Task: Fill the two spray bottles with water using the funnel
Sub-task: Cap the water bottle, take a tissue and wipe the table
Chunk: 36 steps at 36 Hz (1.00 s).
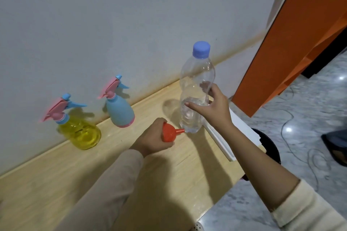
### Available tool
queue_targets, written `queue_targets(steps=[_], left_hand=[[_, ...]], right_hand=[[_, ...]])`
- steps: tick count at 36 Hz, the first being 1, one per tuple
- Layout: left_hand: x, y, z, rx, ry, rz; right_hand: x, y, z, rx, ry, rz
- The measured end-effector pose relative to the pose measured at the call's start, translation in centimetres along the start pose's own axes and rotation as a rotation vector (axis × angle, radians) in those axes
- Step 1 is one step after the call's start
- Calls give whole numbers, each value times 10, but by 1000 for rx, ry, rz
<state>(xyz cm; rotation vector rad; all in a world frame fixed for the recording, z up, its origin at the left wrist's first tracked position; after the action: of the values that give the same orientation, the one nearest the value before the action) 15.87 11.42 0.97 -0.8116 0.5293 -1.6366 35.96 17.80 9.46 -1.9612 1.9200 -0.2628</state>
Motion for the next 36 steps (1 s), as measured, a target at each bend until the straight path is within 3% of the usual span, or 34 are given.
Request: queue_targets(steps=[9,18,23,36], left_hand=[[-27,-12,-3,103,-128,136],[-74,-22,-5,201,-234,449],[-92,-13,-14,261,-332,545],[-103,1,-21,265,-428,510]], right_hand=[[-50,5,-14,14,-21,22],[-131,25,-32,-21,-139,-149],[-160,39,-22,-58,-149,-183],[-174,64,-4,-172,-130,-253]])
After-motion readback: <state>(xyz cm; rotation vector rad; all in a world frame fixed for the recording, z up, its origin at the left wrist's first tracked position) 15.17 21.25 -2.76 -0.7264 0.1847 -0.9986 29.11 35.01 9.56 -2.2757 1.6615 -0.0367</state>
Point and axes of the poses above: each hand's wrist, its own x-axis away from the middle knuckle, its own y-axis out of the palm, z = x × y, the point moved 2 cm from there along -x, towards the middle knuckle, and after that the axes turned 1 degree about y, right-handed, at the moved point
